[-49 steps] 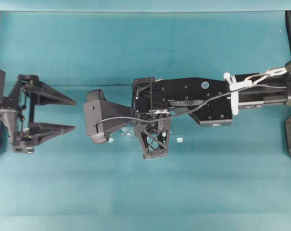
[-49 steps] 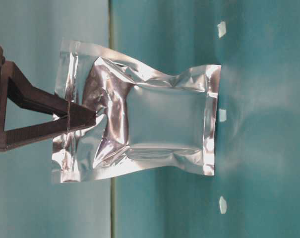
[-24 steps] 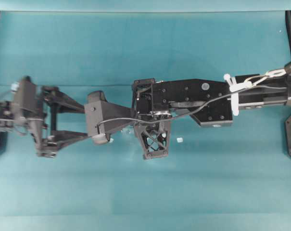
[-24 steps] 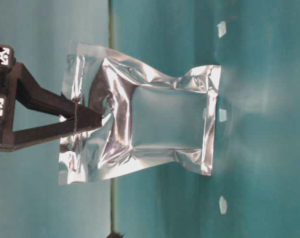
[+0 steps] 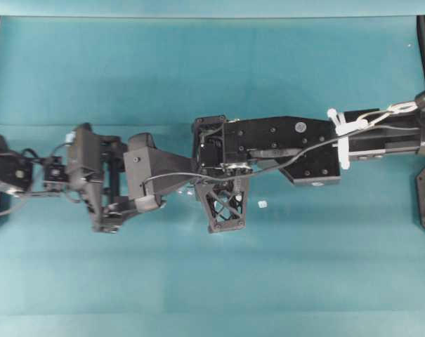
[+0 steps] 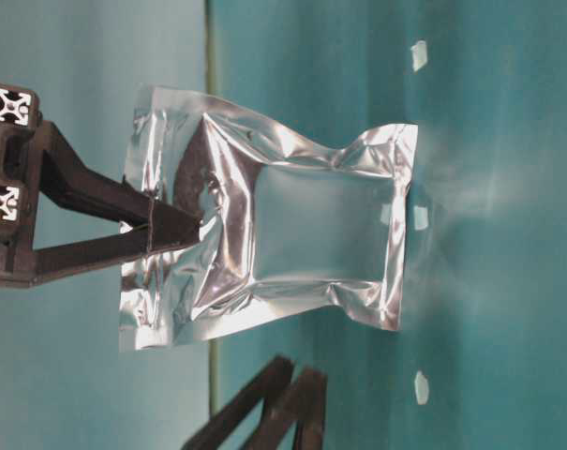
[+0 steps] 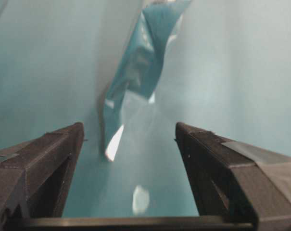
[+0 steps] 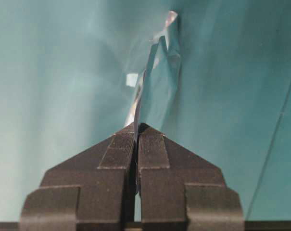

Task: Hand over the silver zip bag and make it stand upright.
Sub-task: 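Reach the open left gripper to the bag's lower edge, then close the left gripper on the bag's bottom edge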

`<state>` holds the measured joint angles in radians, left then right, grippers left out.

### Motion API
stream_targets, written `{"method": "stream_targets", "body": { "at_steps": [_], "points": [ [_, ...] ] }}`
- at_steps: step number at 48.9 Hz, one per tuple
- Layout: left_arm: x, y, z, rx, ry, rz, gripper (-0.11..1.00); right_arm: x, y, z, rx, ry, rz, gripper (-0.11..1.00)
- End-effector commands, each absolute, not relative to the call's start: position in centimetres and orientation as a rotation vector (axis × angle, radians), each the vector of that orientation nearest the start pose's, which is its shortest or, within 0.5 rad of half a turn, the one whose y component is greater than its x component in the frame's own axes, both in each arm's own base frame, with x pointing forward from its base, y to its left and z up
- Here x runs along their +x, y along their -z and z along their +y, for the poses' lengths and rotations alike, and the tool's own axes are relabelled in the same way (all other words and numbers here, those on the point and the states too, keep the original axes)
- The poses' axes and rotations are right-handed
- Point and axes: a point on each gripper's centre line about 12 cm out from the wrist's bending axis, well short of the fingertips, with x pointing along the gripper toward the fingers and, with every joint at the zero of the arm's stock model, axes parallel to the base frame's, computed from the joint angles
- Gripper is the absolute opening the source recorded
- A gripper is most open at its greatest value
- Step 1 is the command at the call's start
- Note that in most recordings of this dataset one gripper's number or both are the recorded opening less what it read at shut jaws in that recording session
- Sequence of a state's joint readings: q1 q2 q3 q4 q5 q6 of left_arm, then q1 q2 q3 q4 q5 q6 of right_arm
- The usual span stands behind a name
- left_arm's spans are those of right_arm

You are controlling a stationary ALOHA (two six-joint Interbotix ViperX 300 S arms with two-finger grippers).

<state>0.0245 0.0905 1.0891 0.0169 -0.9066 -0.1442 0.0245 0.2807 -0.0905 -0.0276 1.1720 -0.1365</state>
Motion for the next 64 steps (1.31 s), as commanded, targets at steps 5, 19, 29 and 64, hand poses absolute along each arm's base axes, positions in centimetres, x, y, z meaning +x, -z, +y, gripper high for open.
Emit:
{"method": "stream_targets", "body": {
  "at_steps": [5, 19, 29, 64],
  "points": [
    [33.6, -11.7, 0.7, -0.133, -0.024, 0.218, 0.86, 45.8, -23.4, 0.5, -0.157, -0.095, 1.337, 0.02],
    [35.0, -10.8, 0.3, -0.130, -0.013, 0.236, 0.86, 45.4, -23.2, 0.4, -0.154, -0.093, 1.348, 0.02],
    [35.9, -10.4, 0.3, -0.130, -0.013, 0.236, 0.86, 45.5, -23.2, 0.3, -0.154, -0.091, 1.336, 0.02],
    [39.1, -8.4, 1.5, -0.152, -0.047, 0.271, 0.85, 45.6, -23.3, 0.3, -0.151, -0.089, 1.328, 0.02]
  ]
}}
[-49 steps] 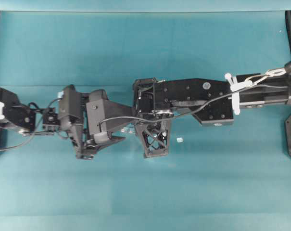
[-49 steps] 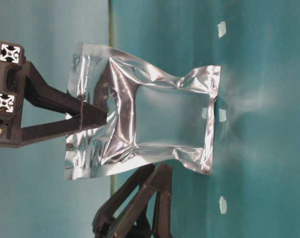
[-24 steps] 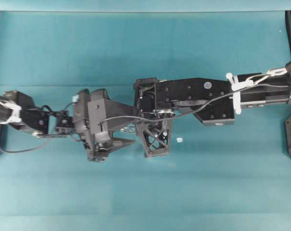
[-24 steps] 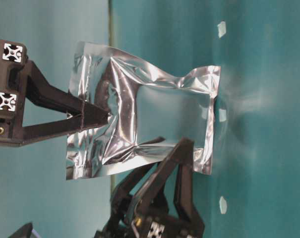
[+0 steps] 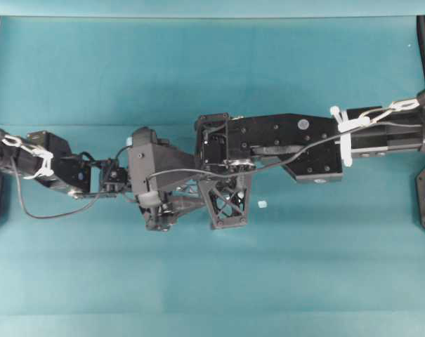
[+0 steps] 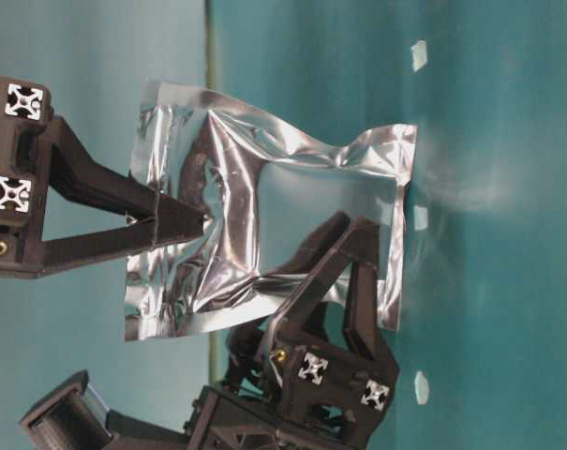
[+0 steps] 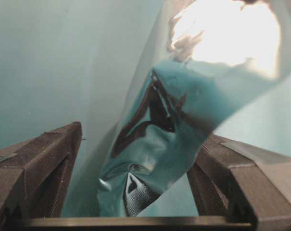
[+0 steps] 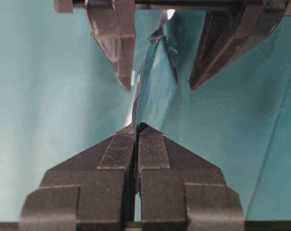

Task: Hand over the silver zip bag and make it stand upright.
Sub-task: 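Close the left gripper on the bag's bottom edge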

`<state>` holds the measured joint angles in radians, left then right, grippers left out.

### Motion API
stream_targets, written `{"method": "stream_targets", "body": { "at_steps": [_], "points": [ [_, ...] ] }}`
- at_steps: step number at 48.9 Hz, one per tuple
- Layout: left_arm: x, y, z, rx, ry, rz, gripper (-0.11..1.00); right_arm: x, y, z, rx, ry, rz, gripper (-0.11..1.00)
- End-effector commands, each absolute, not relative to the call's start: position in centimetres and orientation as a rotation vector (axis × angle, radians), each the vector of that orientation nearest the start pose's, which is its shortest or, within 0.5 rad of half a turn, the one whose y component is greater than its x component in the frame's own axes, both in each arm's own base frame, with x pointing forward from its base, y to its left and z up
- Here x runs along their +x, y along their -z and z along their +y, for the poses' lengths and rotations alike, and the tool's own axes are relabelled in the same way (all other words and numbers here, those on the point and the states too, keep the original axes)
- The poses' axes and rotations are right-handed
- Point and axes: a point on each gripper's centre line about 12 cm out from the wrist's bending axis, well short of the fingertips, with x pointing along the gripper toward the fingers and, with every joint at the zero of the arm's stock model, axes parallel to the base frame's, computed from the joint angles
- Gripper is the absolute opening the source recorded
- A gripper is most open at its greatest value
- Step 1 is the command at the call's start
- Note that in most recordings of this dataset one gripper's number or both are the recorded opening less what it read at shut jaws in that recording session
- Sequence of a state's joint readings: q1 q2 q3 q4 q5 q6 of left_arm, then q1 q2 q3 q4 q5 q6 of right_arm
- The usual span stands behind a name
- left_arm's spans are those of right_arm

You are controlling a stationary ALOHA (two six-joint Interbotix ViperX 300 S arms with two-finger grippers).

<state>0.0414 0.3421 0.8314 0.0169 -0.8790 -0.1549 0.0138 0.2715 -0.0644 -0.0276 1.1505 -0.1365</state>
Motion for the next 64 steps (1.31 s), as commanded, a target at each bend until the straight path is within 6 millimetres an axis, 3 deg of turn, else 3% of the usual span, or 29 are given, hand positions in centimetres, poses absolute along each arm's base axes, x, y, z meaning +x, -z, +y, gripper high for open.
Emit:
{"method": "stream_targets", "body": {
  "at_steps": [1, 12, 24, 54, 59, 64],
  "points": [
    [39.2, -8.5, 1.5, -0.152, -0.047, 0.271, 0.85, 45.6, -23.2, 0.3, -0.151, -0.089, 1.330, 0.02],
    [39.5, -8.4, 1.5, -0.154, -0.049, 0.290, 0.77, 45.6, -23.2, 0.3, -0.150, -0.088, 1.330, 0.02],
    [39.4, -7.7, 1.5, -0.143, -0.052, 0.347, 0.40, 45.6, -23.2, 0.2, -0.152, -0.087, 1.330, 0.02],
    [39.3, -7.6, 1.5, -0.137, -0.051, 0.354, 0.40, 45.7, -23.3, 0.3, -0.152, -0.088, 1.325, 0.04],
    [39.3, -7.6, 1.5, -0.136, -0.051, 0.355, 0.40, 45.6, -23.3, 0.4, -0.136, -0.092, 1.331, 0.11],
    [39.0, -7.4, 1.5, -0.136, -0.050, 0.363, 0.40, 45.5, -23.4, 0.4, -0.106, -0.085, 1.345, 0.28]
  ]
}}
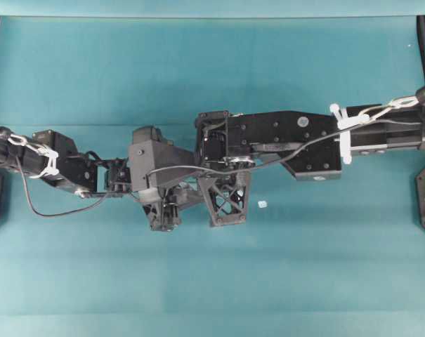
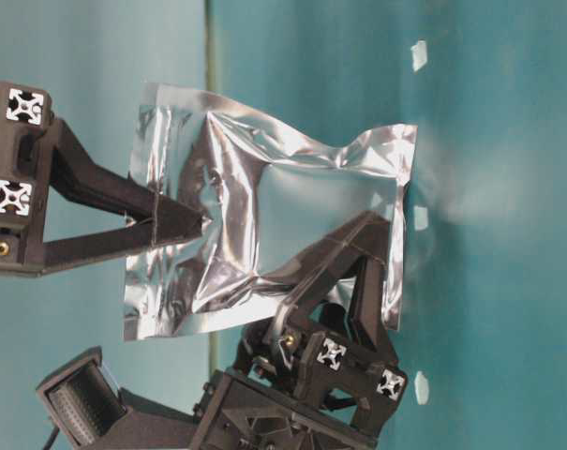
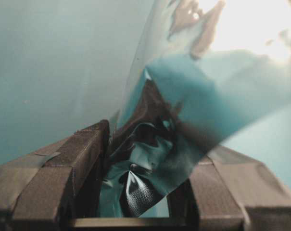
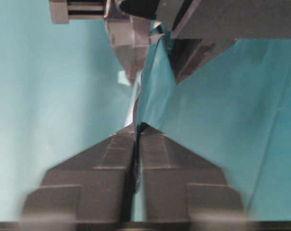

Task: Hand over the silver zip bag and make it stand upright.
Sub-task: 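Close the left gripper on the bag's bottom edge, then open the right gripper and retract it to the right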

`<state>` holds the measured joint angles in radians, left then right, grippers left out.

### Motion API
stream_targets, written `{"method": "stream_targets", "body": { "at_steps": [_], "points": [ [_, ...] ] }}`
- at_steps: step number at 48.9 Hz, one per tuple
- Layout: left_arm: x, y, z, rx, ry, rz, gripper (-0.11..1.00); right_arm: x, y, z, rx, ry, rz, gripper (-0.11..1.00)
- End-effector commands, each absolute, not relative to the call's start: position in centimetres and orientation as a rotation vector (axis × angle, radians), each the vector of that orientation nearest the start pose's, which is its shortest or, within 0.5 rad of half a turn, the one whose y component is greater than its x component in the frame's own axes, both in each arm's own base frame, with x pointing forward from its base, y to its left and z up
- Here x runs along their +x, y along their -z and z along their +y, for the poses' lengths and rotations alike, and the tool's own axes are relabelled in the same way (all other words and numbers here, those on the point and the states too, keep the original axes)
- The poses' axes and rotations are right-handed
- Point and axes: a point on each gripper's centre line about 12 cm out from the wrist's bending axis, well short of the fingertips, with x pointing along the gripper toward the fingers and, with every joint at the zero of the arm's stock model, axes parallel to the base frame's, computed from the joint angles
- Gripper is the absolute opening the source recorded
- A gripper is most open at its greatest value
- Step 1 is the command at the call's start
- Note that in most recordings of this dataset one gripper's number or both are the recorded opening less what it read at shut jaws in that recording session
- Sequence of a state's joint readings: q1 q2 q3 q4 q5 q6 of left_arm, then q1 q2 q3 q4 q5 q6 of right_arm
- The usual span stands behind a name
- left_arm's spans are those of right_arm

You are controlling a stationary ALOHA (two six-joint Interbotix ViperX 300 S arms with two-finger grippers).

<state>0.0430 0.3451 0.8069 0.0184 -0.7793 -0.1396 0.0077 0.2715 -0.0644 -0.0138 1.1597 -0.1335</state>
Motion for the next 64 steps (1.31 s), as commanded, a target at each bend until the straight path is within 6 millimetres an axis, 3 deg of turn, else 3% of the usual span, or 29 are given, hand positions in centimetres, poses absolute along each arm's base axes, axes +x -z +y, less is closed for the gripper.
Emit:
{"method": "stream_targets", "body": {
  "at_steps": [1, 11, 14, 37, 53, 64],
  "points": [
    [39.0, -7.4, 1.5, -0.136, -0.050, 0.363, 0.40, 45.4, -23.4, 0.4, -0.099, -0.082, 1.350, 0.34],
    [38.9, -7.3, 1.4, -0.136, -0.051, 0.367, 0.36, 45.3, -23.8, 0.4, -0.075, -0.055, 1.345, 0.91],
    [38.9, -7.3, 1.5, -0.136, -0.052, 0.367, 0.35, 45.2, -24.2, 0.3, -0.075, -0.052, 1.334, 0.98],
    [38.3, -7.0, 1.5, -0.114, -0.049, 0.383, 0.32, 43.4, -26.9, 0.1, -0.040, 0.002, 1.319, 0.98],
    [38.3, -7.0, 1.4, -0.094, -0.043, 0.385, 0.31, 40.3, -27.7, 1.4, 0.020, 0.042, 1.317, 0.98],
    [38.2, -7.0, 1.4, -0.076, -0.040, 0.389, 0.30, 37.0, -29.6, 2.0, 0.112, 0.097, 1.258, 0.98]
  ]
}}
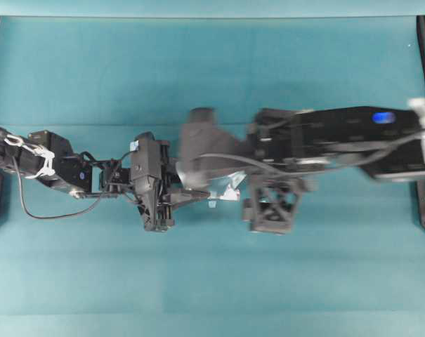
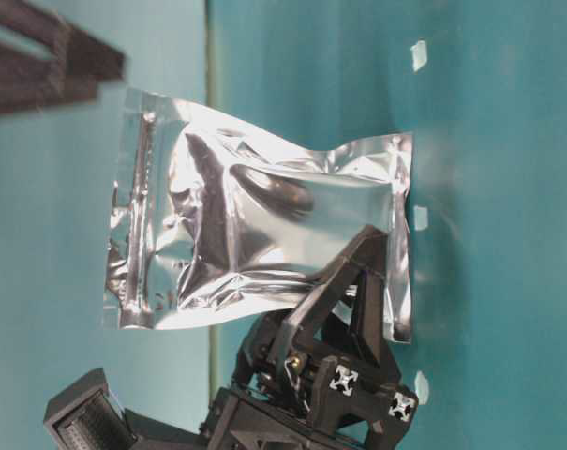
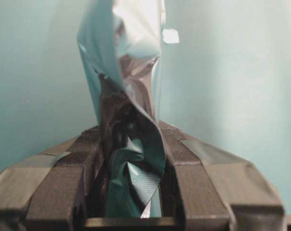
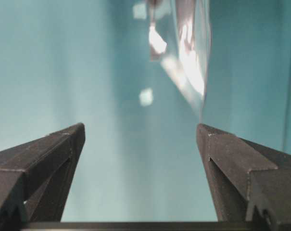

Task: Hand over the silver zip bag and make it stand upright.
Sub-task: 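Open the right gripper and retract it to the right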

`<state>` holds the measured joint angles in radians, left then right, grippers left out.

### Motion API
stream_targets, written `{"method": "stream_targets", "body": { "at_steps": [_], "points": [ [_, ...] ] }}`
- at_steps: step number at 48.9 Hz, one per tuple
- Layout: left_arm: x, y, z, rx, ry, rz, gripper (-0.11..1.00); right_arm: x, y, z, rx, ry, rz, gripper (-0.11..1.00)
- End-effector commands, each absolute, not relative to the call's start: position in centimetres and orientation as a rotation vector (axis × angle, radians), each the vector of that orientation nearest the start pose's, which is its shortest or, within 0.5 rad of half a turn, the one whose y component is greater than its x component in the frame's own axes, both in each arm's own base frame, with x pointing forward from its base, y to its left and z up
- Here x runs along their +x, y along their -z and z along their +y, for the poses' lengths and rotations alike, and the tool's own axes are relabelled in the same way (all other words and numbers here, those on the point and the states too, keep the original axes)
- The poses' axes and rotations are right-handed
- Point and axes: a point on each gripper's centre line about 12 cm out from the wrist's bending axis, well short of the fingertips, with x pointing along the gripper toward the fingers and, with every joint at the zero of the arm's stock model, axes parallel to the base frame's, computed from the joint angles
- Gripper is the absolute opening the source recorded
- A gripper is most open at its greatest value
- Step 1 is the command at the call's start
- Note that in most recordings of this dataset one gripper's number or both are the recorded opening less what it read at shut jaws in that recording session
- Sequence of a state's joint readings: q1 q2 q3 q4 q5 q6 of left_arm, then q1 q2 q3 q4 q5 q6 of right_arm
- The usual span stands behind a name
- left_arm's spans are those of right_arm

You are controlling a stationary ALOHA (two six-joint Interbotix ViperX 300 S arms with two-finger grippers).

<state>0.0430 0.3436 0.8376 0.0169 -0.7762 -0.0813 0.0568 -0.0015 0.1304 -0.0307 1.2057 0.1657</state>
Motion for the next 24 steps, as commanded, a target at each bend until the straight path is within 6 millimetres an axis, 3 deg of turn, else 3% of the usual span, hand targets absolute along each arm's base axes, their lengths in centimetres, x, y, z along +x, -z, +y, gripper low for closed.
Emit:
{"method": "stream_targets", "body": {
  "at_steps": [1, 24],
  "points": [
    [38.2, -6.9, 1.3, -0.073, -0.037, 0.390, 0.30, 36.6, -29.6, 2.0, 0.123, 0.105, 1.251, 0.98],
    [38.3, -6.7, 0.8, -0.068, -0.022, 0.395, 0.30, 31.8, -30.6, 3.2, 0.153, 0.022, 0.818, 0.98]
  ]
}}
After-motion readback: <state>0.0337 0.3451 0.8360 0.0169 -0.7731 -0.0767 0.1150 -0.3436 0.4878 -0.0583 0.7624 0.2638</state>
